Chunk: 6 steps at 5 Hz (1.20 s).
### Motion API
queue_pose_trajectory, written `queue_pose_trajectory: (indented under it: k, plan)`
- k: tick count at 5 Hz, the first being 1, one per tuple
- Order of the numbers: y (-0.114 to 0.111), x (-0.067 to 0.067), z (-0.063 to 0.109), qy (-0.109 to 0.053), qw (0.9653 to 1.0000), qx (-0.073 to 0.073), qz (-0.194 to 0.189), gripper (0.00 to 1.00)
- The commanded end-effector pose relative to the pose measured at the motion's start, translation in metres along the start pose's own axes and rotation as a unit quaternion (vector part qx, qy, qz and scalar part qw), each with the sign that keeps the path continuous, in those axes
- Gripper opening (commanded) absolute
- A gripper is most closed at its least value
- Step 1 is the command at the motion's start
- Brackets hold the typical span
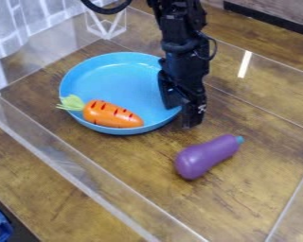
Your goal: Remove the carrot from the blue tray and put it on the table
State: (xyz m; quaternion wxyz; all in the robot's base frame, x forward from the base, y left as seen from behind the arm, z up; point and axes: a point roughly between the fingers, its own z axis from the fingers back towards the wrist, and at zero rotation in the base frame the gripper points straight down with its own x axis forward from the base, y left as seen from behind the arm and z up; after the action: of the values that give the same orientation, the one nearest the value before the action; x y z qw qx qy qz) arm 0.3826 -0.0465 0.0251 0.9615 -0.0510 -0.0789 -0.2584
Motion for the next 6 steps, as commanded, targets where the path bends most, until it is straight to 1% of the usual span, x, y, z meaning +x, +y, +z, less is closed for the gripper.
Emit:
queue_pose_trajectory:
  k: [1, 2, 4, 6]
  plan:
    - [-0.011, 0.001, -0.005, -0.004, 1.0, 0.002, 0.009, 1.0]
    - [-0.009, -0.005, -0.01, -0.004, 0.9995, 0.006, 0.029, 0.0]
    - [-0.02, 0.018, 0.001, -0.001, 0.997, 0.013, 0.076, 0.0]
    - [-0.029, 0.025, 0.004, 0.028, 0.9978, 0.02, 0.056, 0.0]
